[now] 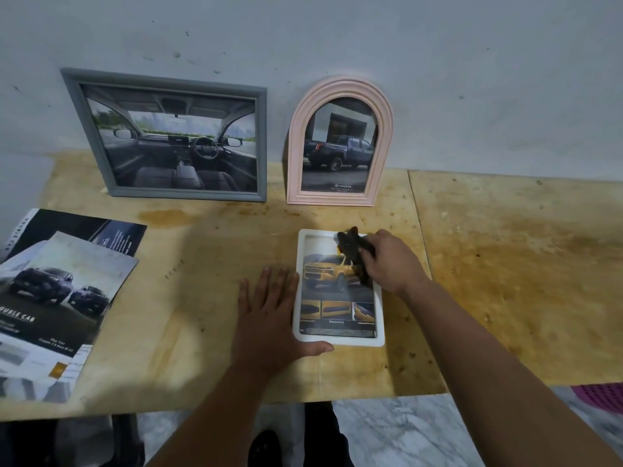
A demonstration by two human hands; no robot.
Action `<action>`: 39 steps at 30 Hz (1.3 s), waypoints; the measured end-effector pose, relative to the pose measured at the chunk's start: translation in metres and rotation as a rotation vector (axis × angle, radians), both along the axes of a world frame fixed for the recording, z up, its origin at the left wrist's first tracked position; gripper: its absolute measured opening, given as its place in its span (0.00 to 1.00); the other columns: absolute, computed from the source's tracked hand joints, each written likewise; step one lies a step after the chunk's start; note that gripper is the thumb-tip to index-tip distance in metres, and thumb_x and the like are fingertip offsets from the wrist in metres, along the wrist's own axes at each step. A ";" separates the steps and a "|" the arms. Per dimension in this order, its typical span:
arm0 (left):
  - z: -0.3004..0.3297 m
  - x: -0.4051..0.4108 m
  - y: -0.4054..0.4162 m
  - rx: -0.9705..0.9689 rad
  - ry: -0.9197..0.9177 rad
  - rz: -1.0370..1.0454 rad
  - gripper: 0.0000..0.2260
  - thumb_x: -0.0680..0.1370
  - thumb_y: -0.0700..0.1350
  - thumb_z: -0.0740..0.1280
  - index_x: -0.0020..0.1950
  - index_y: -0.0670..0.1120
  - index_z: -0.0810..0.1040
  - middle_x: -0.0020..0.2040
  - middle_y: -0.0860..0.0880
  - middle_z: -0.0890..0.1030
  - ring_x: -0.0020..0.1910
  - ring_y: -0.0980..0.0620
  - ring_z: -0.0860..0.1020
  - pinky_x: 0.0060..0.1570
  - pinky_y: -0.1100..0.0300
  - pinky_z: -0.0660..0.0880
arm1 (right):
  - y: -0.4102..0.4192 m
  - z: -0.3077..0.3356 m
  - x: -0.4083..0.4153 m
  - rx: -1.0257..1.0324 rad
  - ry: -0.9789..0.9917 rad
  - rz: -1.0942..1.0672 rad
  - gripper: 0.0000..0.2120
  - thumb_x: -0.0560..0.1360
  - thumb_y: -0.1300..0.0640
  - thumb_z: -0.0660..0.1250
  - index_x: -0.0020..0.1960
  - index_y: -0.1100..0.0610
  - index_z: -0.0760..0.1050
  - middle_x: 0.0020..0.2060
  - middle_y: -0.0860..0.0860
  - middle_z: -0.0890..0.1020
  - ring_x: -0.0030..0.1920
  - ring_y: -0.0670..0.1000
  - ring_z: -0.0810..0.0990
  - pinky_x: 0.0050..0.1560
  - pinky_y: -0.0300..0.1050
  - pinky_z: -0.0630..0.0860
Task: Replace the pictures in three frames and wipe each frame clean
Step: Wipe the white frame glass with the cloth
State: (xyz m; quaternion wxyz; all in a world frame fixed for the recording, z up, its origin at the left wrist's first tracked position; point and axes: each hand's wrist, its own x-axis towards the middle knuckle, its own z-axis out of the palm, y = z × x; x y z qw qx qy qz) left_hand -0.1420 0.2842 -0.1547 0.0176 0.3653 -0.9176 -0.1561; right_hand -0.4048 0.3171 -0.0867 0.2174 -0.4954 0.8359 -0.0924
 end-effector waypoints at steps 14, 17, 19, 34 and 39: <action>0.001 -0.001 -0.001 -0.007 -0.015 -0.003 0.61 0.60 0.86 0.58 0.81 0.44 0.64 0.82 0.44 0.61 0.82 0.40 0.56 0.76 0.30 0.53 | 0.022 -0.008 0.038 0.051 -0.029 0.417 0.19 0.81 0.54 0.63 0.72 0.45 0.74 0.62 0.48 0.76 0.53 0.55 0.81 0.49 0.52 0.80; -0.001 -0.001 -0.001 0.000 -0.004 -0.003 0.61 0.60 0.86 0.58 0.80 0.44 0.65 0.82 0.43 0.63 0.82 0.39 0.57 0.75 0.28 0.55 | 0.030 0.006 0.047 0.135 -0.287 0.499 0.16 0.82 0.57 0.64 0.69 0.51 0.79 0.62 0.49 0.80 0.52 0.46 0.79 0.56 0.42 0.77; -0.002 -0.001 -0.001 0.002 0.007 -0.001 0.61 0.60 0.86 0.59 0.81 0.45 0.65 0.82 0.43 0.63 0.82 0.39 0.57 0.75 0.28 0.55 | 0.022 0.014 0.037 0.087 -0.333 0.396 0.15 0.82 0.58 0.65 0.68 0.53 0.79 0.58 0.47 0.81 0.52 0.47 0.80 0.56 0.42 0.76; -0.004 0.001 0.000 -0.015 0.039 -0.012 0.60 0.62 0.86 0.57 0.80 0.44 0.66 0.81 0.43 0.64 0.81 0.39 0.59 0.75 0.28 0.55 | 0.057 -0.021 0.073 -0.111 -0.153 0.509 0.20 0.80 0.54 0.63 0.71 0.46 0.75 0.61 0.46 0.78 0.56 0.50 0.81 0.51 0.47 0.80; -0.003 0.001 -0.001 -0.016 0.041 -0.006 0.61 0.60 0.86 0.58 0.80 0.44 0.66 0.81 0.43 0.64 0.81 0.39 0.59 0.75 0.29 0.54 | 0.029 -0.006 0.030 -0.225 -0.105 0.289 0.20 0.80 0.55 0.63 0.72 0.47 0.74 0.56 0.48 0.79 0.52 0.52 0.80 0.50 0.52 0.80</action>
